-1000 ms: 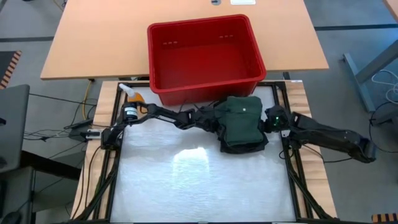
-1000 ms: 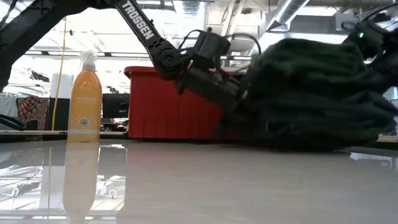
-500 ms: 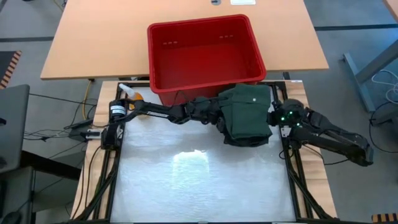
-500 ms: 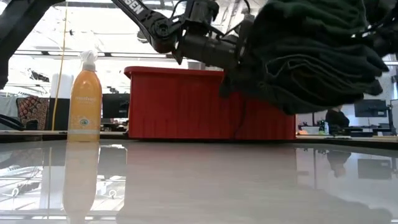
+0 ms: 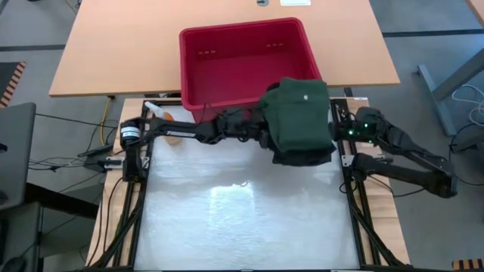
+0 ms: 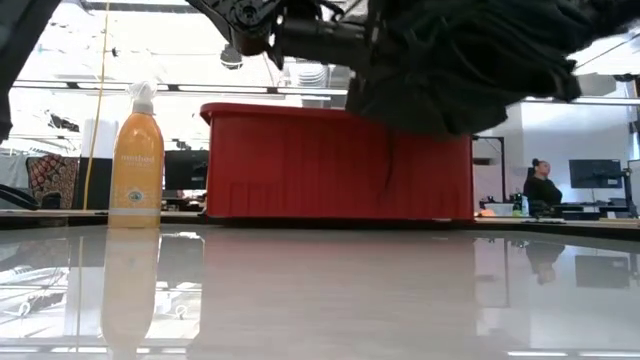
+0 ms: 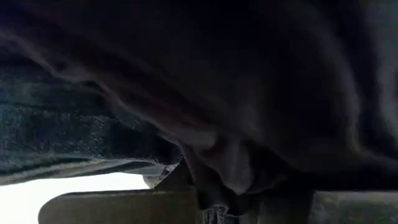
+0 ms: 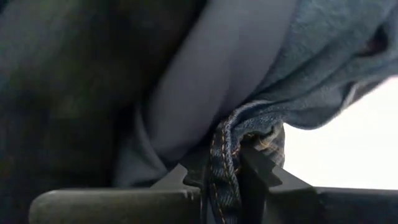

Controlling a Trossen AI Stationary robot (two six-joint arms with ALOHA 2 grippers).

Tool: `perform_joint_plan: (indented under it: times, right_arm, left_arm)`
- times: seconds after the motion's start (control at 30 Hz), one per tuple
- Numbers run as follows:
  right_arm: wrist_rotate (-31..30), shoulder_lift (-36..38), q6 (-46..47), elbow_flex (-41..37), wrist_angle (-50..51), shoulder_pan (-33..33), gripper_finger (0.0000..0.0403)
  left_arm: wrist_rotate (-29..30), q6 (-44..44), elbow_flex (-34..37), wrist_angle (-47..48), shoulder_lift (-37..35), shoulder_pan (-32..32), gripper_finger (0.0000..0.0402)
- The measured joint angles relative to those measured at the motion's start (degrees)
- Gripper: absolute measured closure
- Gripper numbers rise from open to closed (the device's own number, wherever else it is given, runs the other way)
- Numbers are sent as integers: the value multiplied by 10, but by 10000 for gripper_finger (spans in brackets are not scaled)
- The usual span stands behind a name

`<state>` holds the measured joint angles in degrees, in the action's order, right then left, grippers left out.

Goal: Fold Laundry from Bin
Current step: Put the stacked clothes into the red bin

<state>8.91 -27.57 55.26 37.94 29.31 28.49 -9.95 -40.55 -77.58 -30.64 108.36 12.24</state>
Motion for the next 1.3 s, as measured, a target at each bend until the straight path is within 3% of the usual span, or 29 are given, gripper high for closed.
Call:
perform_joint_plan:
  times: [0.37,0.53,0.7,0.97,1.13,1.3]
  right_arm:
    - [-2,-123,-100,120,13,1,328]
    - [-14,-144,-121,116,60,-22,329]
    - [-12,-143,-106,105,74,-45,329]
    - [-19,-136,-72,123,98,-113,330]
    - [-55,-138,-50,144,133,-184,330]
    - [-92,-158,-68,192,179,-230,330]
  left_arm:
    - [20,11,0,17,-39,14,382]
    - [29,19,0,98,-38,7,382]
    - [13,13,0,113,-38,2,382]
    - [-33,-2,0,126,-38,-16,382]
    - [-56,-3,-2,128,-38,-33,382]
    - [-59,37,-48,170,-37,-41,383]
